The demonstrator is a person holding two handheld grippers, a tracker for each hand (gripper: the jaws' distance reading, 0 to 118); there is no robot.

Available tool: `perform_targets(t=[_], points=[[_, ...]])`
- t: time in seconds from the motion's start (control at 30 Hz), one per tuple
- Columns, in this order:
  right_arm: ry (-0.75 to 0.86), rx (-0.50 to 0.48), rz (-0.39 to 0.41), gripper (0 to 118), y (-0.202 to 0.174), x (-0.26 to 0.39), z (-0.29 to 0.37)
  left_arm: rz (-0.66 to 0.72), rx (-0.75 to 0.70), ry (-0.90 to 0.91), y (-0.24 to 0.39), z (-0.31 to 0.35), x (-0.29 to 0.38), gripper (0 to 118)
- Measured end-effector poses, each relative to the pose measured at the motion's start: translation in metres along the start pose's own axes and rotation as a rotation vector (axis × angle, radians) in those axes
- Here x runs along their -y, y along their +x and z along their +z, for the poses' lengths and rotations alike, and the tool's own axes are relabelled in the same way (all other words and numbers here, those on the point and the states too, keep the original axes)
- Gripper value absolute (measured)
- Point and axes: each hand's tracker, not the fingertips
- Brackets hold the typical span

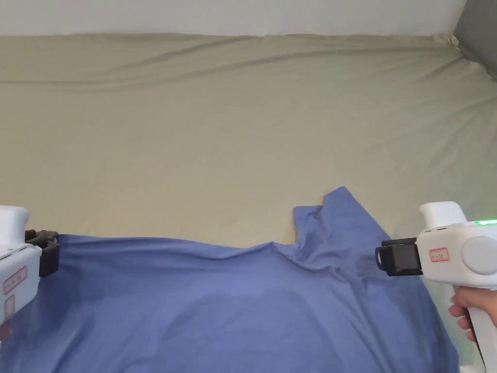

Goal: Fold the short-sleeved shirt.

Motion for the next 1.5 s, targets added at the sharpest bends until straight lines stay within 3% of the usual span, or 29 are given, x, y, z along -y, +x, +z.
perform_targets(t=[0.2, 0.3, 0.4, 0.47, 0.7, 0.8, 1.07, 1.2, 1.5], points=[[-0.124, 0.010, 0.000, 116, -0.002, 0.002, -0.056, -0.034, 0.010, 0.006, 0.002, 0.028, 0.010, 2], [-0.103, -0.037, -0.033, 102, -0.005, 0.003, -0.060, -0.068, -0.024, 0.001, 0.003, 0.029, 0.018, 2], [-0.086, -0.062, 0.014, 64, -0.011, 0.000, -0.048, -0.058, -0.028, -0.013, 0.001, 0.029, 0.025, 2], [-0.053, -0.015, 0.082, 5, -0.010, -0.002, -0.038, -0.024, -0.032, -0.027, -0.001, 0.029, 0.030, 2], [0.042, -0.066, 0.078, 4, -0.001, 0.000, 0.038, -0.012, -0.046, -0.007, -0.003, 0.057, 0.031, 2], [0.079, -0.068, 0.113, 4, 0.001, 0.007, 0.085, -0.024, -0.065, 0.025, -0.007, 0.083, 0.023, 2], [0.096, -0.085, 0.165, 4, 0.001, 0.075, 0.200, -0.065, -0.072, 0.018, -0.013, 0.152, 0.047, 2], [0.041, -0.102, 0.191, 4, -0.001, 0.121, 0.220, -0.068, -0.064, -0.021, -0.017, 0.170, 0.080, 2], [-0.128, -0.127, 0.202, 4, -0.004, 0.206, 0.194, -0.117, -0.039, -0.209, -0.016, 0.166, 0.163, 2]])
